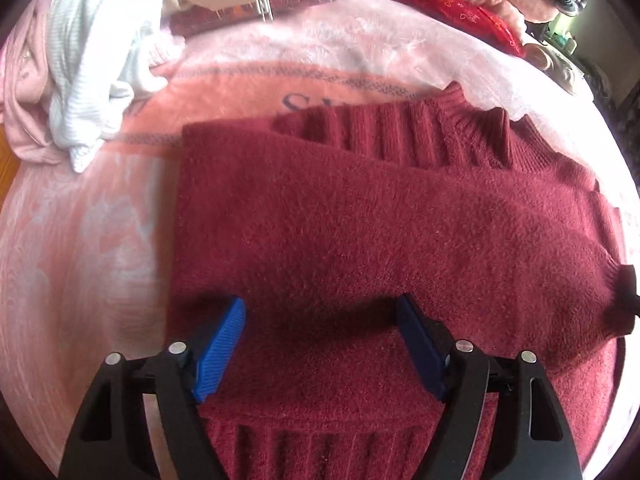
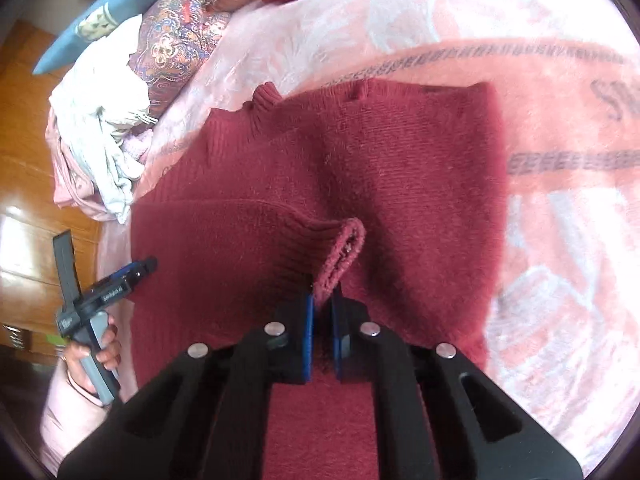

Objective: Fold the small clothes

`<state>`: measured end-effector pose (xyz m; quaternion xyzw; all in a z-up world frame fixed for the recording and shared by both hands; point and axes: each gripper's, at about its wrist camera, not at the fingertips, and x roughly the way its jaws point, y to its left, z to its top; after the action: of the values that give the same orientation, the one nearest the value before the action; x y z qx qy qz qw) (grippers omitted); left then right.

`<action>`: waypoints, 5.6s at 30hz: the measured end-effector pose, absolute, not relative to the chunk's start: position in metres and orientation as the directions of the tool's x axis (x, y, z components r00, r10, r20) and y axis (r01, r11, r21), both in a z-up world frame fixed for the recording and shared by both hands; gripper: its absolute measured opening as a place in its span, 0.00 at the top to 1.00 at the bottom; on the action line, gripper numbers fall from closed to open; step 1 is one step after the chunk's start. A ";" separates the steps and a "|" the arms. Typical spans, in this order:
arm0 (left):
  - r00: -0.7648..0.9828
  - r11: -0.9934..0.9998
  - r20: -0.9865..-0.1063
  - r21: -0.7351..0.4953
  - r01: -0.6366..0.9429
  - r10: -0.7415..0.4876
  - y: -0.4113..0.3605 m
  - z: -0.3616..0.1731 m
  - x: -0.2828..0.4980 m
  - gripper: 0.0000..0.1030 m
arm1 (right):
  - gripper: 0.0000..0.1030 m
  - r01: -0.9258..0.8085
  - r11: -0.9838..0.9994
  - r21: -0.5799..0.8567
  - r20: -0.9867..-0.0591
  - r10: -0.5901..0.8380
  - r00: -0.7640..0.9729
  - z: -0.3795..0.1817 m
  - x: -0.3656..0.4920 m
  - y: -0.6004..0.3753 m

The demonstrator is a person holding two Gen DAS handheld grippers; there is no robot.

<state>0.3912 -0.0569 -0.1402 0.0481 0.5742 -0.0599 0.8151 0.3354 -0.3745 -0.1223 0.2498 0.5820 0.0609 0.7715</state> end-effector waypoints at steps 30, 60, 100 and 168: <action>0.315 0.981 -0.949 0.075 0.179 0.015 0.061 -0.140 0.141 0.08 | 0.37 0.192 0.940 0.283 -0.924 0.213 0.318 -0.116 0.059 -0.324; 0.219 0.978 -0.968 -0.083 0.193 -0.126 0.061 -0.136 0.034 0.49 | 0.58 0.084 0.966 0.246 -0.942 0.217 0.255 -0.130 -0.007 -0.278; 0.348 0.954 -0.892 -0.296 0.036 -0.290 0.090 -0.095 0.196 0.79 | 0.74 0.347 0.772 0.533 -0.831 0.400 0.387 -0.127 0.161 -0.380; 0.374 0.962 -0.894 -0.175 0.211 -0.245 0.052 -0.101 0.203 0.90 | 0.95 -0.095 0.880 0.466 -0.799 0.464 0.382 -0.053 0.182 -0.336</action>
<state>0.2032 0.0518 -0.1012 -0.0157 0.5423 -0.1377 0.8287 0.1823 -0.3362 -0.0533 0.1745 0.5288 0.1720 0.8126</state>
